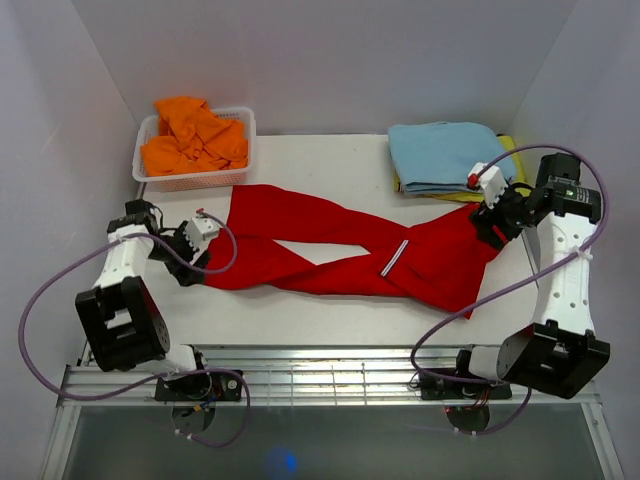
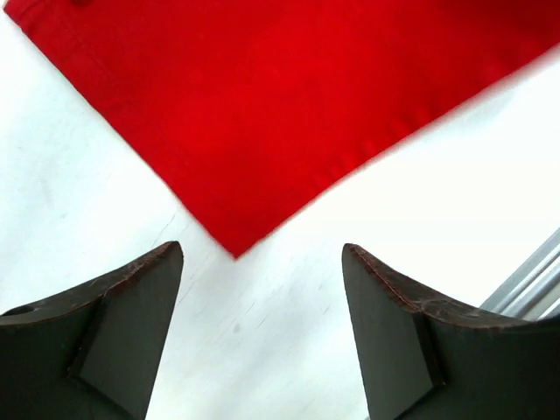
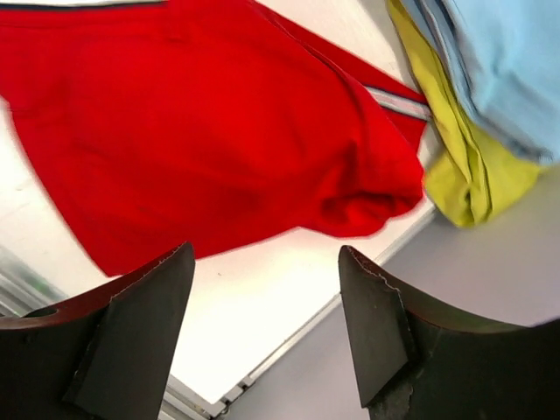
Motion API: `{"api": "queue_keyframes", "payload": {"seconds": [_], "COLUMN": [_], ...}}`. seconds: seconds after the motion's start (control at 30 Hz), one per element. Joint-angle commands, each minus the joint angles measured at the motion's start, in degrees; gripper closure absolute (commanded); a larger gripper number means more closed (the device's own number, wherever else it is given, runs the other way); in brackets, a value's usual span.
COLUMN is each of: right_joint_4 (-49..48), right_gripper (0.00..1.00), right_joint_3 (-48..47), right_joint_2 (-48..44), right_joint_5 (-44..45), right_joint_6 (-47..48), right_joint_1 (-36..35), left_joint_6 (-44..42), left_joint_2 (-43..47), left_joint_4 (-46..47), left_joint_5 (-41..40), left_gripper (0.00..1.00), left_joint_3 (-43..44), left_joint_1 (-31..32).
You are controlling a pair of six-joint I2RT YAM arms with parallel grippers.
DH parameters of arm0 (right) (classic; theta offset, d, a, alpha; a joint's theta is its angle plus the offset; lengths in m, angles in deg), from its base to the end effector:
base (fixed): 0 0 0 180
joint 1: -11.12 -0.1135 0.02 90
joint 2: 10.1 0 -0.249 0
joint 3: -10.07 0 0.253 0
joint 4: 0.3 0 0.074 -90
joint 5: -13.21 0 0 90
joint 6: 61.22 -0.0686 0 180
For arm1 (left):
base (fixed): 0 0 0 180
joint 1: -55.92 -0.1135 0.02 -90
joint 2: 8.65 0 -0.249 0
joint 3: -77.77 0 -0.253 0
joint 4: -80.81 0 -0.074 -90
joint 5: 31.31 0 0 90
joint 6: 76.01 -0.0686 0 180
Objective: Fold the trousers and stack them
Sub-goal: Move the trousers to the center of the board, then flatten the trousers out
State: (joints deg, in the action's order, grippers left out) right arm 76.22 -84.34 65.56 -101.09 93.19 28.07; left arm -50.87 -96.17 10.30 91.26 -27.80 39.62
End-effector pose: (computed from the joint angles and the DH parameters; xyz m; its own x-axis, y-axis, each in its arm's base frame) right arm 0.2672 -0.0519 0.3206 -0.3998 -0.7375 -0.5443 -0.7057 0.6266 -0.3306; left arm 0.2698 0.0404 0.1740 -0.5672 0.6290 -0.5317 0.7875 0.6033 -0.1264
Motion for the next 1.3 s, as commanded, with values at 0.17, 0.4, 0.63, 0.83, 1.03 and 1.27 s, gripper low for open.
{"api": "queue_keyframes", "payload": {"seconds": [0.17,0.4,0.63,0.83,1.03,1.27], "right_joint_4": [3.83,-7.86,-10.33,-10.42,-11.91,-20.70], "right_gripper": [0.28,0.26,0.29,0.45,0.45,0.43], "right_joint_3": [7.37,9.67,9.31,6.33,9.66,14.06], "right_joint_2": [-5.52,-0.79,5.81,11.44,13.99,15.92], "right_joint_5": [0.47,9.87,11.72,9.79,10.58,16.03], "right_joint_6": [-2.60,-18.42,-19.14,-22.82,-25.02,-28.45], "right_joint_1": [-16.67,-37.66,-45.24,-48.15,-49.91,-50.61], "left_joint_6": [-35.86,-33.58,-33.41,-29.89,-28.22,-27.42], "left_joint_2": [12.21,7.20,5.71,2.89,3.33,3.59], "left_joint_4": [-2.80,1.86,5.73,5.73,8.36,10.21], "left_joint_5": [0.99,4.69,3.90,4.78,3.55,4.42], "left_gripper": [0.17,0.16,0.16,0.17,0.15,0.13], "left_joint_3": [-12.28,-11.31,-13.16,-11.93,-13.07,-12.63], "left_joint_1": [-1.55,-1.28,0.12,0.47,0.65,0.74]}}
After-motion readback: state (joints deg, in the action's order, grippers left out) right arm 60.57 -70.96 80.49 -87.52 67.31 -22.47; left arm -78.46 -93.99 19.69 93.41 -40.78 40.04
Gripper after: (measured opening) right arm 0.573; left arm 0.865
